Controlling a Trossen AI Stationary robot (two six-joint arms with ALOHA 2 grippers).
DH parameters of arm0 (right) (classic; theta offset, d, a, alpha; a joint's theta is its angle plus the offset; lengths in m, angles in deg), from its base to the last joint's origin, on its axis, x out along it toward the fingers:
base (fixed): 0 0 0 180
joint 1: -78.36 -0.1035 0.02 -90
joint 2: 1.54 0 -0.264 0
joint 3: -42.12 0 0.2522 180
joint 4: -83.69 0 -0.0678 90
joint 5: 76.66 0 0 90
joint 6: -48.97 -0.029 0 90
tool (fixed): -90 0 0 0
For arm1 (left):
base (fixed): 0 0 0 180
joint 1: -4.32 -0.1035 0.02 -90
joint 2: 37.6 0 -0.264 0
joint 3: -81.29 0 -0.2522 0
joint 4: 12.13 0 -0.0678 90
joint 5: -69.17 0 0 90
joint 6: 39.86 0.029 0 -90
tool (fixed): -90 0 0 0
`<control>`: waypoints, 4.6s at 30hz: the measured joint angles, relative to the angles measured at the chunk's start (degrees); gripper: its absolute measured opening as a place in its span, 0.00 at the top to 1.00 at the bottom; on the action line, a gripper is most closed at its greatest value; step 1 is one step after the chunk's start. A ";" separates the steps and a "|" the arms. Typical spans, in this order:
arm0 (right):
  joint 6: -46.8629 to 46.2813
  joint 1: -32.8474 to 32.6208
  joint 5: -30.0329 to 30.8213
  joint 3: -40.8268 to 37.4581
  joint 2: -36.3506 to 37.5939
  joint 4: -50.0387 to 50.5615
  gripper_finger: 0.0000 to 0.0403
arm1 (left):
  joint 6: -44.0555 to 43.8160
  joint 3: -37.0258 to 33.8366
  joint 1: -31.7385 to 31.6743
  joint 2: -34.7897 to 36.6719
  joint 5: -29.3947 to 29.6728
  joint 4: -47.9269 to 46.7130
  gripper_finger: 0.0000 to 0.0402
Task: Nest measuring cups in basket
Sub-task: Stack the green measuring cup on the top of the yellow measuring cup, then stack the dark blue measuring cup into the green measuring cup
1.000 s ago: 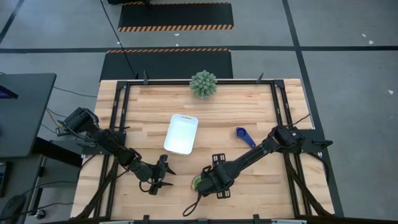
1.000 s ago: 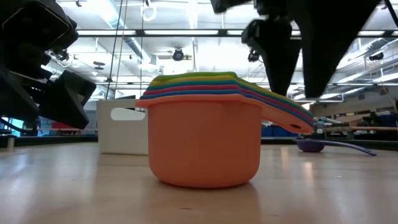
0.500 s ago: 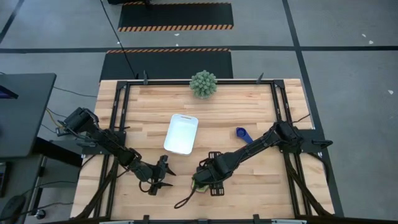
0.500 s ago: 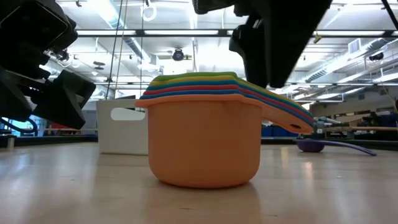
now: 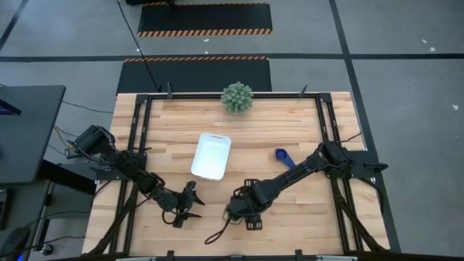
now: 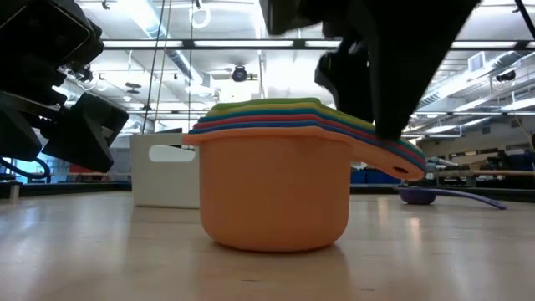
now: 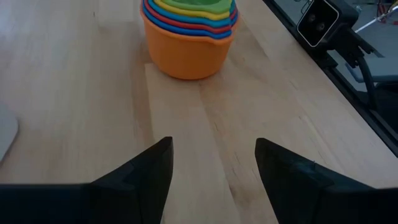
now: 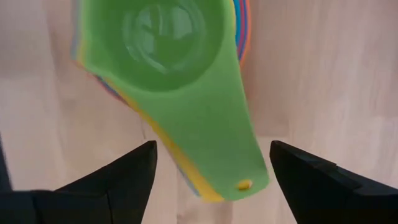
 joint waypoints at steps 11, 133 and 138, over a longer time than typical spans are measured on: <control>-1.31 -0.05 -1.94 -0.96 -0.02 0.52 0.21 | 0.00 0.00 0.00 0.02 0.07 0.07 0.42; -17.98 16.24 17.18 -67.95 42.32 -27.27 0.28 | 2.60 -0.02 2.45 20.70 2.49 -20.63 0.42; -17.52 16.26 16.33 -67.96 42.29 -27.77 0.38 | 2.60 -0.03 2.45 20.70 2.77 -20.62 0.42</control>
